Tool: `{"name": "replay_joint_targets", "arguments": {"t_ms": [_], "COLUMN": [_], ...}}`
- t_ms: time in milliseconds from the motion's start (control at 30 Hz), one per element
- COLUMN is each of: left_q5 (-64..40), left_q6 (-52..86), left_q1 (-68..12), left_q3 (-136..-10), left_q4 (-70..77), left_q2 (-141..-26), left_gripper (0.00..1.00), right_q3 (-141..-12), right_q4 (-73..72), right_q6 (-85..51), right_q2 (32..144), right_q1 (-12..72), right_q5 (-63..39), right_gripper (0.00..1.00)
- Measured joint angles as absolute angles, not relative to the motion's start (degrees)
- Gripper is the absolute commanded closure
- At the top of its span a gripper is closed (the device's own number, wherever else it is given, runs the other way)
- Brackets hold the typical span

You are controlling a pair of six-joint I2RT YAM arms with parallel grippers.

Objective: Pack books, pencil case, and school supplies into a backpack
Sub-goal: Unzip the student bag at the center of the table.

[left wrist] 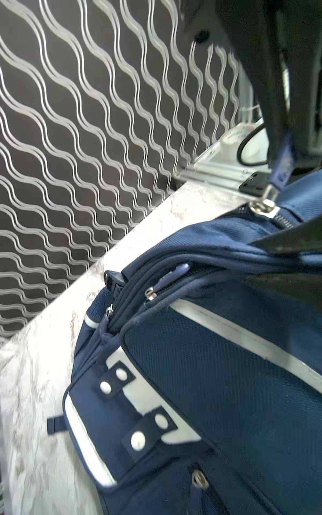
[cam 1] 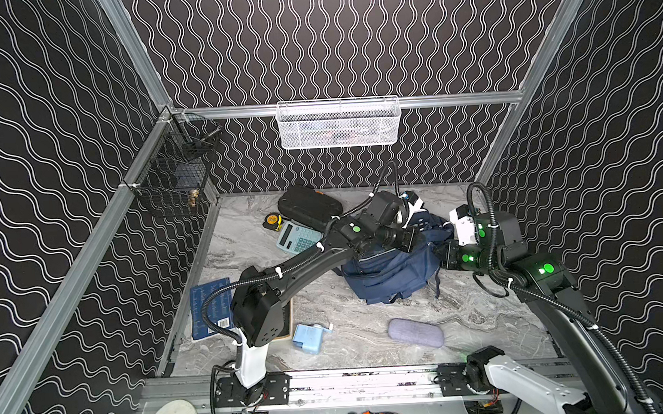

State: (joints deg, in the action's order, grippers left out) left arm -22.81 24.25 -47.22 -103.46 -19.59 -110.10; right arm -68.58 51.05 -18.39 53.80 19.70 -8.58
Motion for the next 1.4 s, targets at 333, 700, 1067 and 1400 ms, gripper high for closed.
{"name": "replay_joint_targets", "arguments": {"t_ms": [333, 700, 1067, 1400], "left_q5": [-32.25, -30.37, -19.0, -13.43], "left_q6": [25.87, 33.85, 40.32, 39.79], "left_q1": [-46.26, -44.95, -45.47, -41.78], "left_q3": [-108.31, -115.18, -122.19, -104.14], "left_q4": [-20.38, -19.03, -17.89, -6.85], "left_q2": [-114.1, -116.88, -120.86, -109.3], "left_gripper": [1.0, 1.0, 1.0, 0.28], "right_q3": [-67.77, -66.72, -69.14, -66.61], "right_q4": [51.7, 49.1, 47.03, 47.35], "right_q6": [-13.45, -12.82, -13.98, -14.57], "right_q2": [53.82, 55.77, 58.02, 54.37], "right_q1": [19.68, 20.97, 26.63, 25.69], "right_q5": [-13.39, -19.64, -20.14, -5.85], "right_gripper": [1.0, 1.0, 1.0, 1.0]}}
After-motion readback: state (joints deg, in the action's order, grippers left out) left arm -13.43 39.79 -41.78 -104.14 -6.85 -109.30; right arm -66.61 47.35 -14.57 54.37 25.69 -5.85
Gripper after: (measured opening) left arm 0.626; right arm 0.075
